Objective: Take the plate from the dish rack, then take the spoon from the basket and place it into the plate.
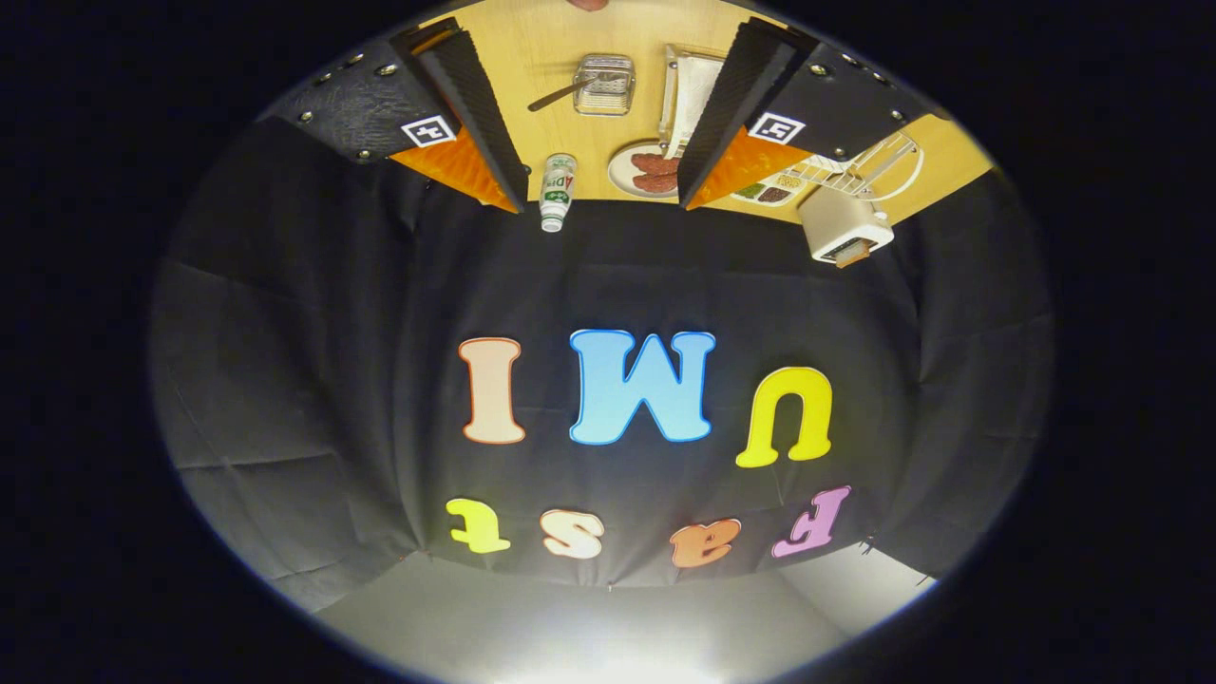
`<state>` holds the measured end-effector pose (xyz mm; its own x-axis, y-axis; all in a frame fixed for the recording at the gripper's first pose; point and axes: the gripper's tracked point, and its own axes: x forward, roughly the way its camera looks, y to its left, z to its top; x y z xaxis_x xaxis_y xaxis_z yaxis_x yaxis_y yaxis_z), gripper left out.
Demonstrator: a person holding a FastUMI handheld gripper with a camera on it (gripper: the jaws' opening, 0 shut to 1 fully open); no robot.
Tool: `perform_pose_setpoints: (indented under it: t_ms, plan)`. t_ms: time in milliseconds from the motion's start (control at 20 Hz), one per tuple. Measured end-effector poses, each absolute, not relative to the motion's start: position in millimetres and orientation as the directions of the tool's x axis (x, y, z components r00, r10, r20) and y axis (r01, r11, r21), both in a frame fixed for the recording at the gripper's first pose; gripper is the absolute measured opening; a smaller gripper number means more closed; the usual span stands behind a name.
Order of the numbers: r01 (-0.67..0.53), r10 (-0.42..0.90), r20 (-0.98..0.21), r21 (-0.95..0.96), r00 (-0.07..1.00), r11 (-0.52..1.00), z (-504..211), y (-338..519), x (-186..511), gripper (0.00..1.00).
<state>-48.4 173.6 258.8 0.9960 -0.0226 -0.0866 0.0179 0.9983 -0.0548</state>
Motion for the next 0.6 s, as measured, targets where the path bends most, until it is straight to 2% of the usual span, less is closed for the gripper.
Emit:
perform_pose_setpoints:
  t_ms: [300,450,600]
  plan:
    - [-0.07,0.057,-0.307,-0.031,0.95,0.997,235.3,233.4,-17.9,0.96]
    - [-0.07,0.043,-0.445,-0.045,0.894,0.997,207.8,254.6,-0.3,0.96]
    - [-0.053,0.019,-0.526,-0.05,0.85,0.997,188.3,274.4,17.6,0.96]
